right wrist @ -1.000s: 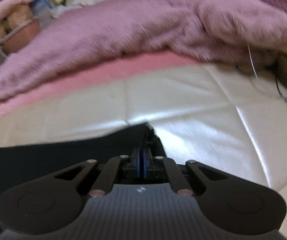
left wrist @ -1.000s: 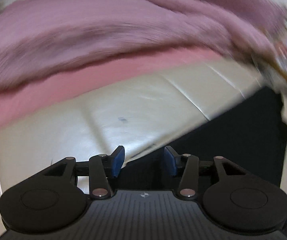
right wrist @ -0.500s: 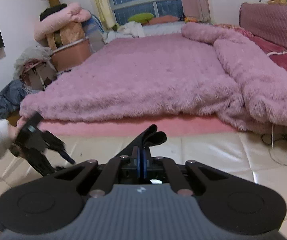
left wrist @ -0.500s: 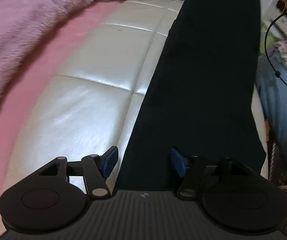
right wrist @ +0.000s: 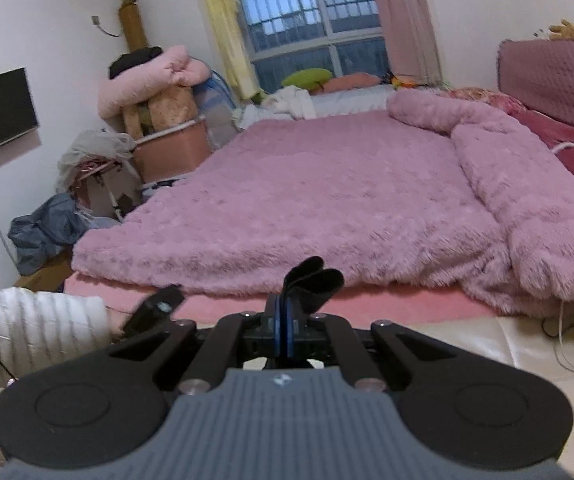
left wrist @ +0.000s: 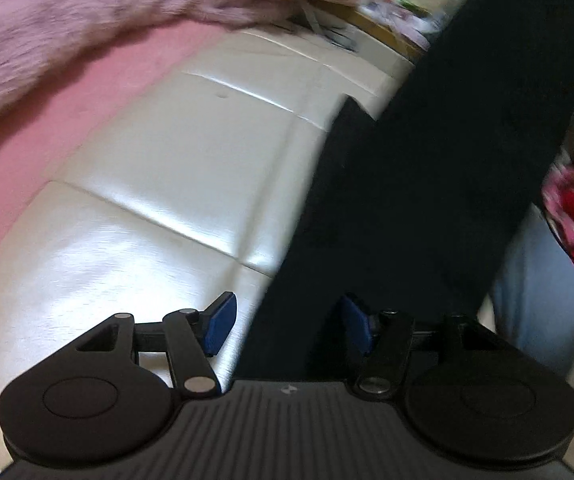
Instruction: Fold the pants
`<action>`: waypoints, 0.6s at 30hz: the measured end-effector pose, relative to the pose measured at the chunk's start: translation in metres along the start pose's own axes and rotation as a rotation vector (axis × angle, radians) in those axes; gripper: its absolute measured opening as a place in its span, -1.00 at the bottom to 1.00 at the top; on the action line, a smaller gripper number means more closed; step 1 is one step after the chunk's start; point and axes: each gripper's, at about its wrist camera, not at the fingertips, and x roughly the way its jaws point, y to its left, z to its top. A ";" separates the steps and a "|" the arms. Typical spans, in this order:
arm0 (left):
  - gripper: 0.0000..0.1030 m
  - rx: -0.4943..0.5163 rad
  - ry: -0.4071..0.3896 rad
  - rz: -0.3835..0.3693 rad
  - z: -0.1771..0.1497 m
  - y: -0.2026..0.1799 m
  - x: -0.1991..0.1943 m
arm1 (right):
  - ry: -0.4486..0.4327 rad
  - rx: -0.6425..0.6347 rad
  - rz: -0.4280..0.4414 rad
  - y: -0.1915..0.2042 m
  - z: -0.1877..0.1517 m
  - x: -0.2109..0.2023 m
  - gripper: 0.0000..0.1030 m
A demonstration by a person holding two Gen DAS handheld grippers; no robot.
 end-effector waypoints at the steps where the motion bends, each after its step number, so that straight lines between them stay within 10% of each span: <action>1: 0.37 -0.016 -0.011 -0.023 0.001 0.001 -0.003 | -0.005 -0.009 0.012 0.004 0.002 -0.004 -1.00; 11: 0.21 0.021 0.136 -0.191 0.011 -0.018 0.003 | -0.103 -0.062 0.083 0.037 0.022 -0.040 -1.00; 18: 0.00 -0.057 0.267 -0.071 -0.043 -0.006 -0.021 | -0.117 0.023 0.046 0.019 0.013 -0.049 -1.00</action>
